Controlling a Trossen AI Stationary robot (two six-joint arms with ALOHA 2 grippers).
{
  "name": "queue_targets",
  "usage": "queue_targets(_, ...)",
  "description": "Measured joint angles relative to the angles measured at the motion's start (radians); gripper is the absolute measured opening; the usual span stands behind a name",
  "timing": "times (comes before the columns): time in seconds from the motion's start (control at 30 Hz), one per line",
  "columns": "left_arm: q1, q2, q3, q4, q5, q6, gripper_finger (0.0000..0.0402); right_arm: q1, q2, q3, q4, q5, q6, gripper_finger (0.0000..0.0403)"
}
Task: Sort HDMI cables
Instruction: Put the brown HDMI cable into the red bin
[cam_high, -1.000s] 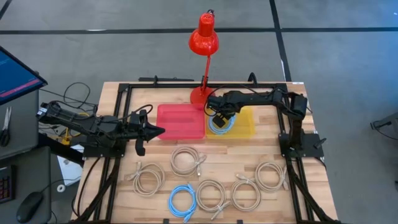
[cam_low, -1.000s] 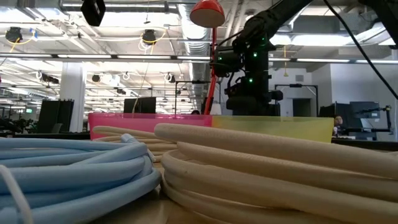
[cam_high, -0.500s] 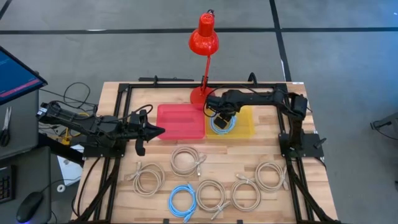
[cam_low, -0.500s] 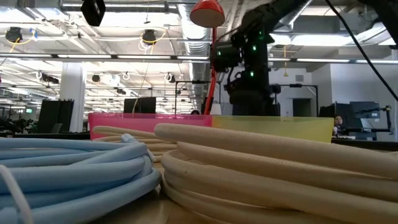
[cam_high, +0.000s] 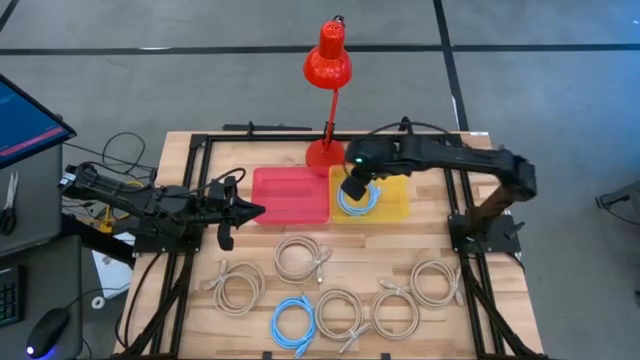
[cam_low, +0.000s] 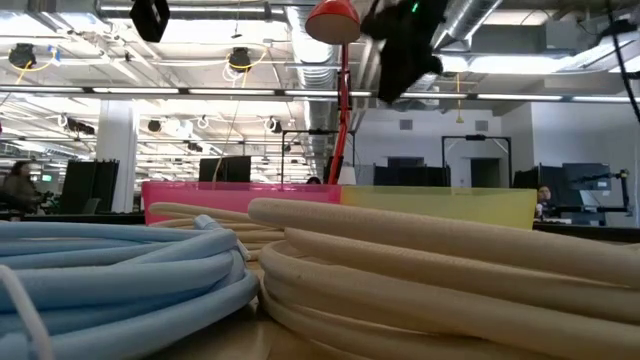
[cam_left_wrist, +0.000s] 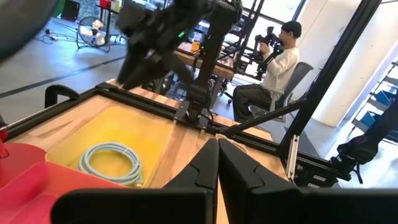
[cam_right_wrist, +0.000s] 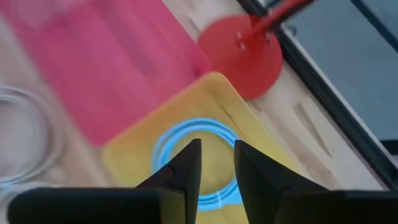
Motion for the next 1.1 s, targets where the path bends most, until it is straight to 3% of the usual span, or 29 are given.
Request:
queue_targets(0.43,0.000,-0.005,0.000,0.015,0.055,-0.021,0.0010,0.260,-0.244,0.000,0.038,-0.001,0.106,0.0085)
queue_targets(0.57,-0.015,0.000,0.001,0.032,0.062,-0.029,0.0007,0.334,-0.253,0.000,0.064,0.020,0.107,0.0085)
queue_targets(0.8,-0.083,0.016,0.005,0.040,0.056,-0.030,0.0006,0.437,-0.237,-0.001,0.072,0.194,0.177,0.0085)
queue_targets(1.1,-0.173,0.072,0.091,0.038,0.056,-0.021,0.0005,0.529,-0.204,0.001,0.087,0.212,0.243,0.0085)
